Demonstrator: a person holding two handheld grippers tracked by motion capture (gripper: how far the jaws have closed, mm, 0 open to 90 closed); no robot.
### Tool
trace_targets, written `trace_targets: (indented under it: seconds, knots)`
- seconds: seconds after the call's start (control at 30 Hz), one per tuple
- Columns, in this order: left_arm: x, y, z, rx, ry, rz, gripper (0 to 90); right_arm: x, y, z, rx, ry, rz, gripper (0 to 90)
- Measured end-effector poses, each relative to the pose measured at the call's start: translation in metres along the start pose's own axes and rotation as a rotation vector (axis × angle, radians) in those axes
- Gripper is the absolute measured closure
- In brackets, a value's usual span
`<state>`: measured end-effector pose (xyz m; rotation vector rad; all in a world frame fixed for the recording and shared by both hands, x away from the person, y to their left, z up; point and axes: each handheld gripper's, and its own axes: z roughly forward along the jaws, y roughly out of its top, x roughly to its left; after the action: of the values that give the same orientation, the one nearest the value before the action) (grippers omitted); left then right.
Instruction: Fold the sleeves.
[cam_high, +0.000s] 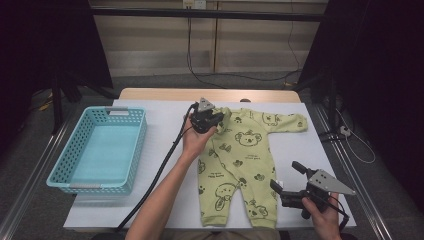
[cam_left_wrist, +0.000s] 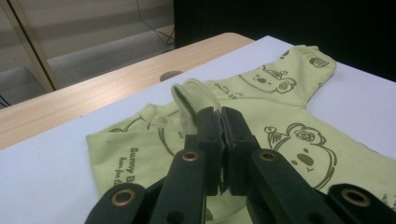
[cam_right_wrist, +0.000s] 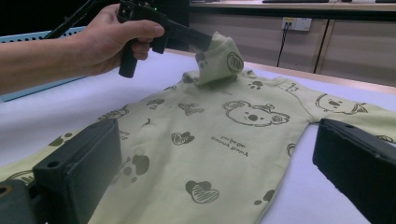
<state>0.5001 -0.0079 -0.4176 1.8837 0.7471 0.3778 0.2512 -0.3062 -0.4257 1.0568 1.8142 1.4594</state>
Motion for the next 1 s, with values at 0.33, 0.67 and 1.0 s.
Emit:
trace_targets:
  seconds: [0.33,0.67,1.0]
  knots:
    - [-0.002,-0.010,0.009,0.050,-0.002,0.004,87.1,0.000,0.000,0.000,0.006,0.005,-0.004,0.8]
    - [-0.006,-0.015,0.016,0.072,-0.019,0.005,86.1,0.001,0.000,0.000,0.010,0.005,-0.003,0.8]
    - [-0.012,-0.021,0.024,0.094,-0.042,0.007,80.7,0.001,-0.001,0.000,0.012,0.003,-0.006,0.8]
